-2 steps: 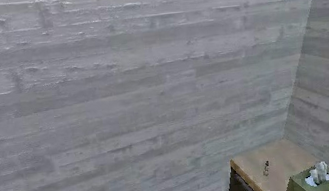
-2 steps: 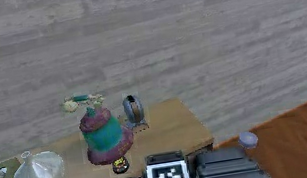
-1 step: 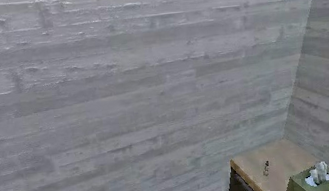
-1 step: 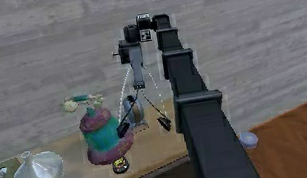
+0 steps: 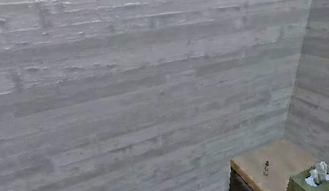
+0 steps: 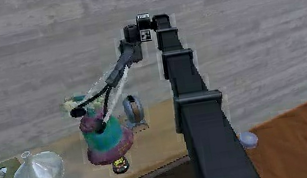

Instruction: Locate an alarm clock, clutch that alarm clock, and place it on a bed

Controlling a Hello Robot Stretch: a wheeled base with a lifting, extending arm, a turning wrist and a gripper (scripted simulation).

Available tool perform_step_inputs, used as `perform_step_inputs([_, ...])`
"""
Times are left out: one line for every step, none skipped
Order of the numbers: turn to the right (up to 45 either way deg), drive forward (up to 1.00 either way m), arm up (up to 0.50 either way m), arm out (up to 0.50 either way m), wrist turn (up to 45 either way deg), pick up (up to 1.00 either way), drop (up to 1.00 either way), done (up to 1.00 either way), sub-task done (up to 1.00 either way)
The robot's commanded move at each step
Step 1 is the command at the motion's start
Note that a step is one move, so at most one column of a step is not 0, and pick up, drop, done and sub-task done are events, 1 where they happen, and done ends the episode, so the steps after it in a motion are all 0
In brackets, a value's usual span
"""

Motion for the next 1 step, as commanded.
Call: perform_step_inputs([0.0,0.00,0.00,0.00,45.0,0.00,0.00,0.00,0.00])
